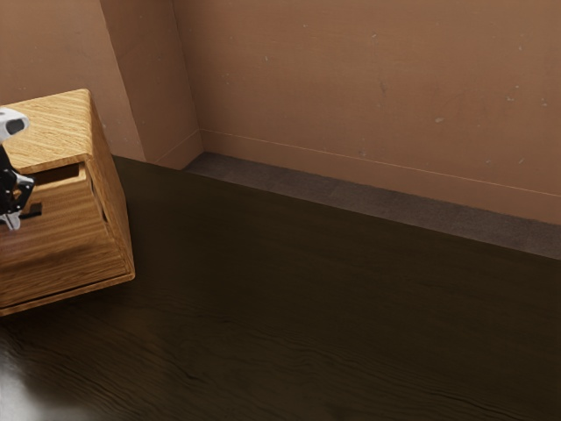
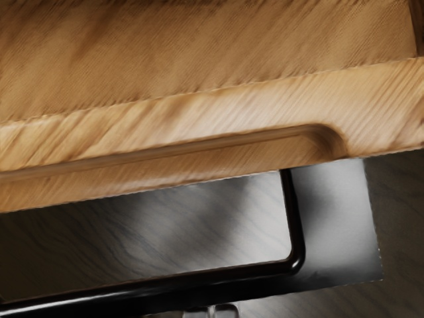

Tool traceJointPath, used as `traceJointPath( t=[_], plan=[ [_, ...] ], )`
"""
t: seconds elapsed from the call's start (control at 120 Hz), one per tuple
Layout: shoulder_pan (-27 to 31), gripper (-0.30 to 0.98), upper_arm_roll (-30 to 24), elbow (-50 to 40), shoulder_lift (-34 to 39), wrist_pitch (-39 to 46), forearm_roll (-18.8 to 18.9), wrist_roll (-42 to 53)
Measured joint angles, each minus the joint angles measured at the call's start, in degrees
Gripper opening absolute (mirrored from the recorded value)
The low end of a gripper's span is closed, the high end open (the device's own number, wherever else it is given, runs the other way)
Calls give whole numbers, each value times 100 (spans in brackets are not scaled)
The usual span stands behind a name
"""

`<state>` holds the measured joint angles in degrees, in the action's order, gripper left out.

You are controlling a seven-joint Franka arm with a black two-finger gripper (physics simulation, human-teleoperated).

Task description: Push the drawer handle with one arm to close the drawer

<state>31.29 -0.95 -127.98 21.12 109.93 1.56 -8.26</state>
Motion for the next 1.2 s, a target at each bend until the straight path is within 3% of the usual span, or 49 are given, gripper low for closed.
traceJointPath(
  t=[0.725, 0.967, 1.2],
  plan=[
    [177, -10, -2, 601, -708, 350, 61, 55],
    [213, -10, -22, 451, -493, 330, 57, 63],
    [159, 38, -55, 381, -68, -371, 62, 96]
  ],
)
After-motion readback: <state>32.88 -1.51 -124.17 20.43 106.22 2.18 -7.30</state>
